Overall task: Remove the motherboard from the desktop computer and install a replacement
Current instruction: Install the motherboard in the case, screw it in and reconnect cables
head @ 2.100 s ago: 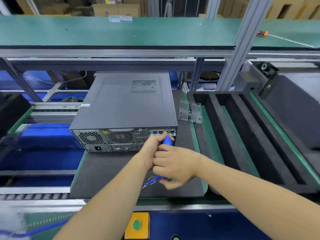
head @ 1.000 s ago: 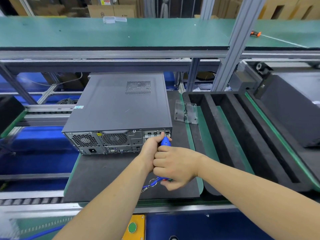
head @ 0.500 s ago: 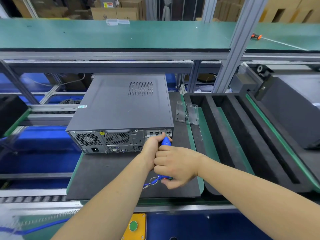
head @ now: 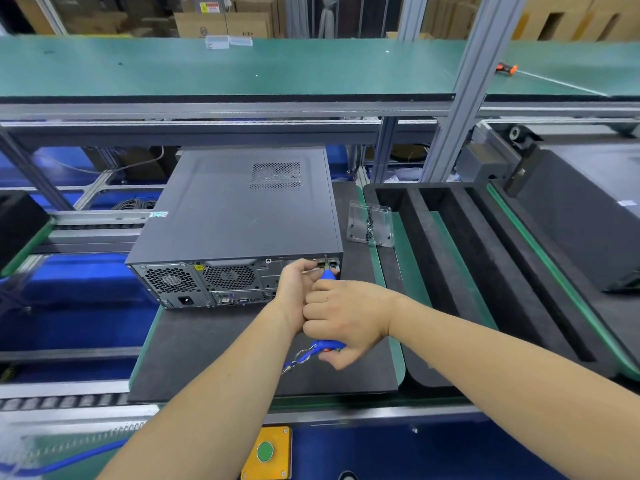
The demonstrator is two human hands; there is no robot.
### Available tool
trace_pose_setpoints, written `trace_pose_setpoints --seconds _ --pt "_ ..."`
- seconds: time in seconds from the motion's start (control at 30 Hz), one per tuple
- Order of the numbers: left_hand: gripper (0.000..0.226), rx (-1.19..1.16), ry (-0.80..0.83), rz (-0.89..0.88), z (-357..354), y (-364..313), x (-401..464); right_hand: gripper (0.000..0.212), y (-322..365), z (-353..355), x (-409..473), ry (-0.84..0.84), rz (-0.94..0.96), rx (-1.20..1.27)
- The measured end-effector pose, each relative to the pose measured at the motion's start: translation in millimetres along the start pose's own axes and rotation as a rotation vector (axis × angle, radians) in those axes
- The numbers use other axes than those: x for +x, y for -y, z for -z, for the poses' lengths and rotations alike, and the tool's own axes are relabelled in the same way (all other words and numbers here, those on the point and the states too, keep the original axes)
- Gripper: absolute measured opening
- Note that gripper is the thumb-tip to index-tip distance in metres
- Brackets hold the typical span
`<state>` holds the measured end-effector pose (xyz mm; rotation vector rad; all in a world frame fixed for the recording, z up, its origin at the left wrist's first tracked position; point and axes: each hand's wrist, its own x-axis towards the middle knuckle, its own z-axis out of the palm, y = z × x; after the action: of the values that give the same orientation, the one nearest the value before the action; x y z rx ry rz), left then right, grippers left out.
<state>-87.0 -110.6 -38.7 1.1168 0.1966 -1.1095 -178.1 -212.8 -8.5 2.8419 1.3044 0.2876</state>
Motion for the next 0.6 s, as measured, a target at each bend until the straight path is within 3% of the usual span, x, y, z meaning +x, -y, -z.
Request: trace_pose_setpoints --seconds 0.4,0.6 --pt "0.033 0.029 -0.033 -0.019 -4.0 -9.8 -1.0 0.025 3.8 1.3 -0.3 -0.053 -0.012 0.025" --pt "0.031 0.059 -0.012 0.023 -1.4 -4.3 -2.4 0.025 1.8 3.7 0.2 0.0 0.049 -0.035"
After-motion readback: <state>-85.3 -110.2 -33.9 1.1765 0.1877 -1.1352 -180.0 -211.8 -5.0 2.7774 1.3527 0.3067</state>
